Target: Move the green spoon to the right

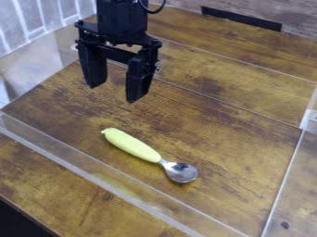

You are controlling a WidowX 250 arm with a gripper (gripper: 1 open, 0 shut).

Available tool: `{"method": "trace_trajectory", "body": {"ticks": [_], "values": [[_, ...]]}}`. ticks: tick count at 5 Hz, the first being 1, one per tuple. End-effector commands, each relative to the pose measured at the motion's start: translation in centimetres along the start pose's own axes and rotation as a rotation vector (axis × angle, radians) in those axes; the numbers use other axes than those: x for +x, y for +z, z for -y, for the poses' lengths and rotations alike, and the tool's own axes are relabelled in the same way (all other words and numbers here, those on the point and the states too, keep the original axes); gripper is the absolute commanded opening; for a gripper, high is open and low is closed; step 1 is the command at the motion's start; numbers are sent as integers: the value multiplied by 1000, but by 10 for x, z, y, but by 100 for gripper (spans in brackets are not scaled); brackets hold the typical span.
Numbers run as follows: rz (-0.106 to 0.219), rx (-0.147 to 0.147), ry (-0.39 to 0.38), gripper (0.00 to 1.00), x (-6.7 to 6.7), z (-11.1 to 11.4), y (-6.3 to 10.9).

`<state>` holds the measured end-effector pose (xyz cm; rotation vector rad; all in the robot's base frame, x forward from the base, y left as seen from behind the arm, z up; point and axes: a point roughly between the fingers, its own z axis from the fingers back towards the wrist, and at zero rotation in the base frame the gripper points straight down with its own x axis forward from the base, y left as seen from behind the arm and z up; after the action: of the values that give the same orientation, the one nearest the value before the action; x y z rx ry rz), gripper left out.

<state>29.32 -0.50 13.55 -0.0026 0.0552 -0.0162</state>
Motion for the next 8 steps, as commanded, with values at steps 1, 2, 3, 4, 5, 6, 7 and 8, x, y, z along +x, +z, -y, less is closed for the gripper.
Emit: {"method": "trace_trajectory", "body": {"ticks": [1,2,3,4,5,6,7,8], "values": [[-20,3,5,100,-1,-2,-10],[-28,7,15,100,-2,-6,-18],[-4,11,42,100,1,-19,-20],[0,15,56,100,2,-27,-24],[-4,21,65,100,3,-33,-30],[5,29,83,100,6,-44,-33],[-6,32,90,100,7,-48,-40],[16,32,104,100,11,-57,-42]]}}
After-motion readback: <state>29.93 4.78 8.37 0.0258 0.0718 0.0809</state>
